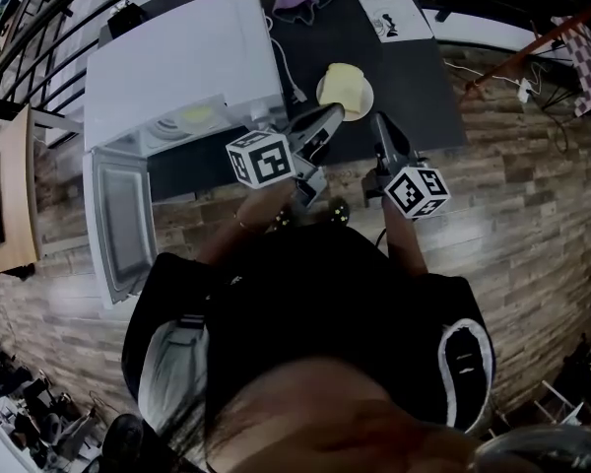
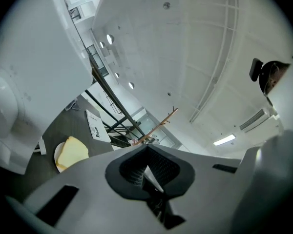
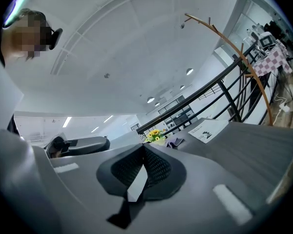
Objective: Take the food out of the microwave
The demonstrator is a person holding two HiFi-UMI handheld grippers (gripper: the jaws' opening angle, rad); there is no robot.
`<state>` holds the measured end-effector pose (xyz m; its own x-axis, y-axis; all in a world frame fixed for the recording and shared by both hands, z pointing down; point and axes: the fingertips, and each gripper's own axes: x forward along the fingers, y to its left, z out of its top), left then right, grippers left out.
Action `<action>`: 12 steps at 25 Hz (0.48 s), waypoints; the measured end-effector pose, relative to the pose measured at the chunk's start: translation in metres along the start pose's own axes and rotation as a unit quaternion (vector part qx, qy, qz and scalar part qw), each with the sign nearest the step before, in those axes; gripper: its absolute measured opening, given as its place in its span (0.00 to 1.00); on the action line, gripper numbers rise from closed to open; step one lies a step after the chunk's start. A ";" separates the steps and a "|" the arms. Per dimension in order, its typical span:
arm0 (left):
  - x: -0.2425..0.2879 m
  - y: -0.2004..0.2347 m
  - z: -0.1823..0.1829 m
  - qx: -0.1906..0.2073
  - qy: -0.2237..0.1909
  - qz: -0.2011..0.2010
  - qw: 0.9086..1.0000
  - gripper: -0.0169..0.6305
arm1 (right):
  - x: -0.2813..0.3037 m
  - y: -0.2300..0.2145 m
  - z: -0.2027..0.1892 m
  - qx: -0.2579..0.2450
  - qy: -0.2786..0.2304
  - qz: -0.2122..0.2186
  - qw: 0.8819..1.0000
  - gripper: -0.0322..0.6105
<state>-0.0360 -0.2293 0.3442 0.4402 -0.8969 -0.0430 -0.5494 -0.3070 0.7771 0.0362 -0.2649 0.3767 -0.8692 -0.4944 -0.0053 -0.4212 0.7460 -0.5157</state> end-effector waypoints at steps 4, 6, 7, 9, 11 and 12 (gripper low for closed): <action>-0.006 -0.002 0.008 0.045 -0.001 0.013 0.999 0.04 | 0.005 0.006 0.004 -0.007 0.000 0.009 1.000 0.04; -0.009 0.000 0.011 0.066 0.000 0.021 0.998 0.04 | 0.009 0.008 0.005 -0.010 0.002 0.013 1.000 0.04; -0.010 0.001 0.012 0.077 0.000 0.026 0.997 0.04 | 0.011 0.010 0.005 -0.011 0.002 0.015 1.000 0.04; -0.014 0.004 0.016 0.102 0.001 0.039 0.994 0.04 | 0.014 0.014 0.005 -0.013 0.003 0.021 1.000 0.04; -0.016 0.007 0.018 0.130 0.005 0.053 0.990 0.04 | 0.017 0.018 0.005 -0.015 0.005 0.026 1.000 0.04; -0.017 0.008 0.019 0.143 0.007 0.059 0.988 0.04 | 0.017 0.019 0.005 -0.015 0.005 0.028 0.999 0.04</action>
<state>-0.0611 -0.2226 0.3392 0.3705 -0.9276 0.0478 -0.7748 -0.2803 0.5666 0.0145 -0.2612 0.3628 -0.8944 -0.4466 -0.0244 -0.3792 0.7861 -0.4881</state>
